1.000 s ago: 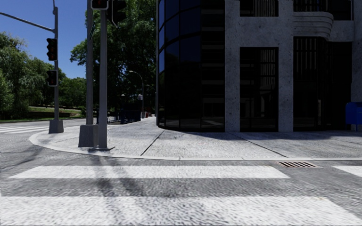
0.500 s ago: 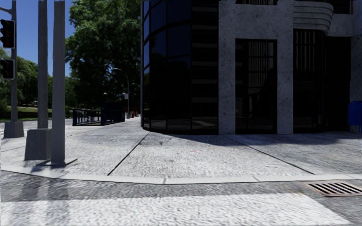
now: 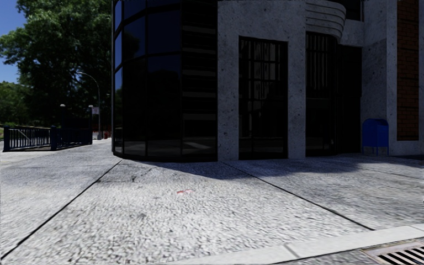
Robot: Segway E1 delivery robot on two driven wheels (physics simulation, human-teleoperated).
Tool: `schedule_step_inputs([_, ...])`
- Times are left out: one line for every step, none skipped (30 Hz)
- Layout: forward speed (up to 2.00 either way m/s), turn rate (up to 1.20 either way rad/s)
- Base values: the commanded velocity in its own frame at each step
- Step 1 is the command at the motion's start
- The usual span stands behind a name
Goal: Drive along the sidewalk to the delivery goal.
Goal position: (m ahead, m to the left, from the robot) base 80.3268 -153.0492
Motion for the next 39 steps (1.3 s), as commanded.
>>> schedule_step_inputs([1.74,-0.50])
schedule_step_inputs([1.74,-0.50])
schedule_step_inputs([1.74,-0.50])
schedule_step_inputs([1.74,-0.50])
schedule_step_inputs([1.74,-0.50])
schedule_step_inputs([1.74,-0.50])
schedule_step_inputs([1.75,-0.50])
schedule_step_inputs([1.74,-0.50])
schedule_step_inputs([1.67,-0.53])
schedule_step_inputs([1.67,-0.53])
schedule_step_inputs([1.59,-0.57])
schedule_step_inputs([1.54,-0.60])
schedule_step_inputs([1.51,-0.60])
schedule_step_inputs([1.47,-0.60])
schedule_step_inputs([1.47,-0.60])
schedule_step_inputs([1.42,-0.60])
schedule_step_inputs([1.40,-0.60])
schedule_step_inputs([1.39,-0.60])
schedule_step_inputs([1.39,-0.60])
schedule_step_inputs([1.39,-0.60])
schedule_step_inputs([1.39,-0.61])
schedule_step_inputs([1.39,-0.61])
schedule_step_inputs([1.39,-0.61])
schedule_step_inputs([1.39,-0.61])
schedule_step_inputs([1.39,-0.61])
schedule_step_inputs([1.39,-0.61])
schedule_step_inputs([1.39,-0.61])
schedule_step_inputs([1.39,-0.61])
schedule_step_inputs([1.39,-0.61])
schedule_step_inputs([1.39,-0.61])
schedule_step_inputs([1.39,-0.61])
schedule_step_inputs([1.39,-0.61])
schedule_step_inputs([1.39,-0.61])
schedule_step_inputs([1.39,-0.61])
schedule_step_inputs([1.39,-0.61])
schedule_step_inputs([1.39,-0.61])
schedule_step_inputs([1.39,-0.61])
schedule_step_inputs([1.39,-0.61])
schedule_step_inputs([1.39,-0.61])
